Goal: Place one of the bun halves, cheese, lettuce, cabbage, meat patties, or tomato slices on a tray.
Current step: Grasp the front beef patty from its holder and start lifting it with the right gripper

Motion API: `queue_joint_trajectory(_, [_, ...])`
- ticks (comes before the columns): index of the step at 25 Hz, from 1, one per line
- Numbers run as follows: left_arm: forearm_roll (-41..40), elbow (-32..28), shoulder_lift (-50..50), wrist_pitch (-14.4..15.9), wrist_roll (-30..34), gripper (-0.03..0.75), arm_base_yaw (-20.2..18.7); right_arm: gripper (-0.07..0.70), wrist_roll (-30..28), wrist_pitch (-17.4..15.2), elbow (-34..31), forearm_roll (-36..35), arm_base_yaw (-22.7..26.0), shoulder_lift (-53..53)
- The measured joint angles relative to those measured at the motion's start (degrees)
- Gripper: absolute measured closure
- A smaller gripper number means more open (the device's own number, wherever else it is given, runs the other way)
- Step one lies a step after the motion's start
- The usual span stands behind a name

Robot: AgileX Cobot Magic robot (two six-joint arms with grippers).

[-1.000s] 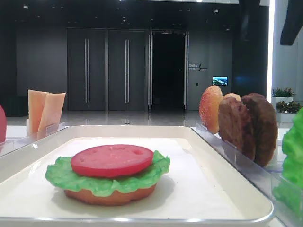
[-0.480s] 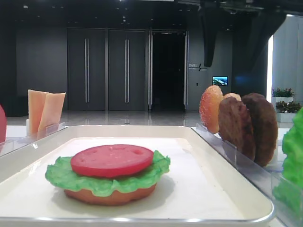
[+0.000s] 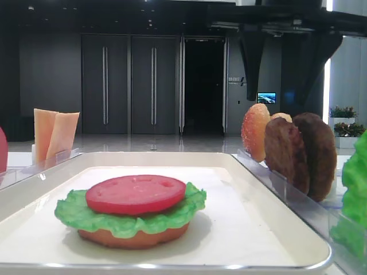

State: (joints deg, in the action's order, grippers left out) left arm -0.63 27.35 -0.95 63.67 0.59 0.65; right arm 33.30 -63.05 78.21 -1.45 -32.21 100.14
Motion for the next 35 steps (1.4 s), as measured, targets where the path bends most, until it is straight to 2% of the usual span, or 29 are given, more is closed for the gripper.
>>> queue_joint_trajectory(14, [0.00,0.00,0.00,0.00,0.00,0.716,0.00,0.224,-0.94,-0.89,0.00,-0.01,-1.17,3.96])
queue_joint_trajectory(28, [0.00,0.00,0.00,0.00,0.00,0.716,0.00,0.225,-1.18,0.09,0.00,0.90,-1.17,7.03])
queue_joint_trajectory(32, [0.00,0.00,0.00,0.00,0.00,0.716,0.00,0.269,-1.18,0.25,0.00,3.23,-1.17,7.21])
queue_joint_trajectory(35, [0.00,0.00,0.00,0.00,0.00,0.716,0.00,0.360,-1.13,-0.22,0.00,4.63,-1.17,7.21])
